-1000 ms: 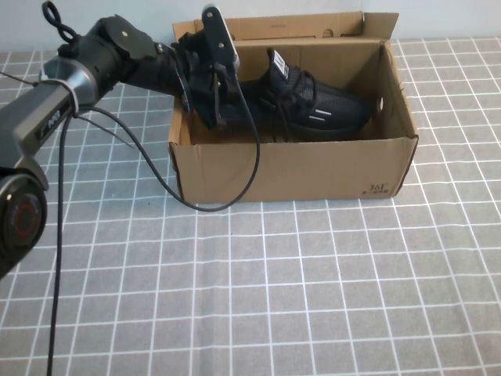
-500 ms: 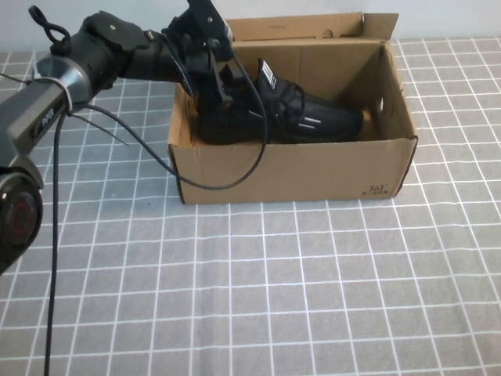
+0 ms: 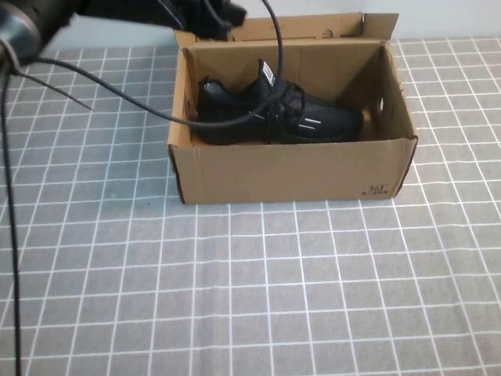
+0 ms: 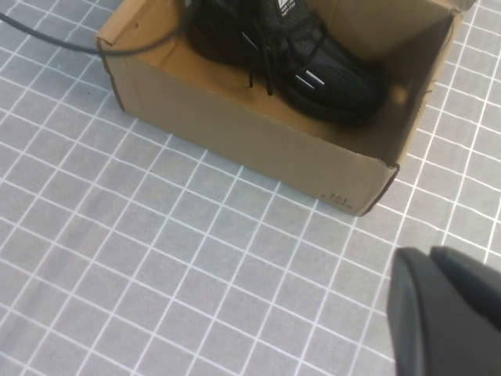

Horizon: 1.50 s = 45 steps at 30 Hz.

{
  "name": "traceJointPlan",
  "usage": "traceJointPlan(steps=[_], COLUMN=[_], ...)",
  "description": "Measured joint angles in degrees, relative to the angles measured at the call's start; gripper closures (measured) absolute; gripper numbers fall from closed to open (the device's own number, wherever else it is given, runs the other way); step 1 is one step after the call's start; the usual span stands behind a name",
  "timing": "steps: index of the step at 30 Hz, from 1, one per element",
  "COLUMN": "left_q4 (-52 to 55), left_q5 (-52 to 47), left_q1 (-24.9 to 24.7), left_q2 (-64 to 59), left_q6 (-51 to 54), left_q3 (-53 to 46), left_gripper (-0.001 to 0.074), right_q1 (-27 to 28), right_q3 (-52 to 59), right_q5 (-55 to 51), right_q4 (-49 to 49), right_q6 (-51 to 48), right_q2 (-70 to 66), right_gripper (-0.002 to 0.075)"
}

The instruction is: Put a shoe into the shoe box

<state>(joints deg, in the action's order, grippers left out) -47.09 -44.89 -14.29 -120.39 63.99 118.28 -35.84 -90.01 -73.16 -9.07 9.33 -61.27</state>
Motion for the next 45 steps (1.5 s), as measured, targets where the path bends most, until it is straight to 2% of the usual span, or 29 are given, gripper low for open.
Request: traceJointPlan(steps=[3, 6, 10, 14, 21, 24, 27, 31, 35, 40, 45], left_q4=[2.8, 4.1, 4.0, 5.7, 15.6, 18.2, 18.9, 18.7, 18.4, 16.5, 15.3], left_q5=[-0.8, -1.6, -2.1, -1.8, -9.0, -9.4, -5.5, 5.4, 16.5, 25.7, 31.3], left_q1=[0.0, 0.0, 0.0, 0.0, 0.9, 1.1, 1.1, 1.1, 1.1, 1.1, 1.1], left_q2=[3.5, 6.6, 10.7, 15.4, 23.9, 29.4, 36.5, 48.2, 62.7, 79.4, 95.4], left_q6=[-1.9, -3.4, -4.8, -11.7, -23.0, -24.8, -27.3, -27.8, -27.2, -26.5, -26.3], left_q3=[0.0, 0.0, 0.0, 0.0, -0.5, -5.3, -14.6, -32.4, -50.1, -70.0, -86.7], left_gripper=[0.0656, 0.0713, 0.073, 0.0734, 0.0735, 0.0735, 0.0736, 0.0736, 0.0736, 0.0736, 0.0736], right_q1=[0.0, 0.0, 0.0, 0.0, 0.0, 0.0, 0.0, 0.0, 0.0, 0.0, 0.0], right_q3=[0.1, 1.1, 3.9, 6.9, 14.6, 18.1, 21.9, 27.8, 33.7, 43.4, 55.0], right_q5=[0.0, 0.0, 0.0, 0.0, 0.0, 0.0, -0.1, 0.2, 6.5, 20.6, 41.1], right_q4=[0.0, 0.0, 0.1, 2.0, 3.1, 4.4, 5.1, 5.4, 5.9, 6.9, 8.7], right_q6=[-0.5, -0.5, -0.5, 0.3, 3.6, 3.9, 3.9, 3.9, 3.9, 3.9, 3.9], right_q2=[0.3, 1.8, 6.1, 12.1, 24.9, 29.9, 35.1, 42.2, 47.8, 53.7, 55.3], right_gripper=[0.0742, 0.0742, 0.0742, 0.0742, 0.0742, 0.0742, 0.0742, 0.0742, 0.0742, 0.0742, 0.0742])
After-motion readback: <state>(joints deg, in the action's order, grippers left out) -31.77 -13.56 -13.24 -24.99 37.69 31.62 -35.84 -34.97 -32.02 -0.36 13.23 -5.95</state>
